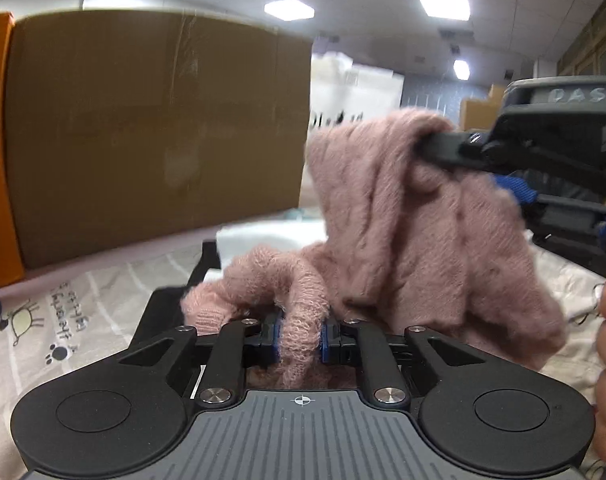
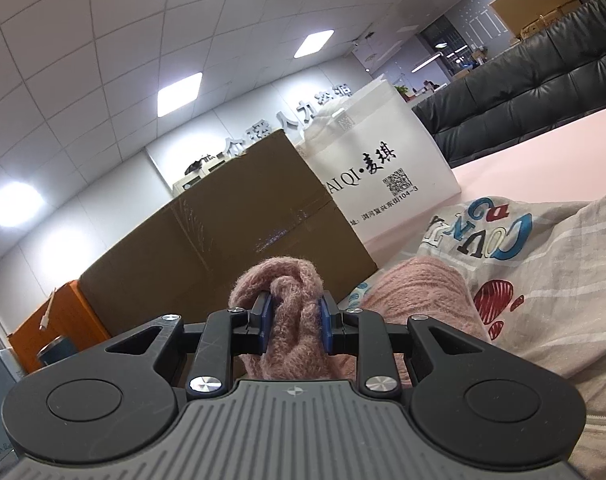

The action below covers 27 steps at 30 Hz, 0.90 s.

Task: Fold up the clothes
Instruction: 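Grasp the sweater with the left gripper while the right gripper holds it up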

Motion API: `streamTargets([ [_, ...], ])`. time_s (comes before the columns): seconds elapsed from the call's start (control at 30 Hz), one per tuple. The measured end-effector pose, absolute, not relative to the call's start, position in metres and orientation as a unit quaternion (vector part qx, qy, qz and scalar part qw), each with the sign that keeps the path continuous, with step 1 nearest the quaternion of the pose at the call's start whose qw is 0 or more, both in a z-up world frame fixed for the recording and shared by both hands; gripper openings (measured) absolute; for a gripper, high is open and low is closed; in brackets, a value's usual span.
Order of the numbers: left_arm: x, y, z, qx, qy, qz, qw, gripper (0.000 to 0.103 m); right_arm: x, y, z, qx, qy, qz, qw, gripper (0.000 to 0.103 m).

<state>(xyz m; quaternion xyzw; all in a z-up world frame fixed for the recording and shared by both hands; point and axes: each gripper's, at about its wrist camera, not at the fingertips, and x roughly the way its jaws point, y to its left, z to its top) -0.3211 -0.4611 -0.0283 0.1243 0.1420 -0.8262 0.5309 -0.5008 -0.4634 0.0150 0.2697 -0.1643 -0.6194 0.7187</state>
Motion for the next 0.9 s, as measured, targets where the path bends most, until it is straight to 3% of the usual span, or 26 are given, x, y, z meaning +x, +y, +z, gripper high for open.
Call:
streamTargets([
  [0.37, -0.295, -0.404, 0.003, 0.015, 0.121, -0.844, 0.522, 0.014, -0.481, -0.425, 0.029, 0.208, -0.225, -0.464, 0.831, 0.022],
  [0.9, -0.225, -0.286, 0.041, 0.012, 0.055, -0.813, 0.580, 0.015, -0.435, -0.352, 0.070, 0.191, -0.235, -0.365, 0.881, 0.021],
])
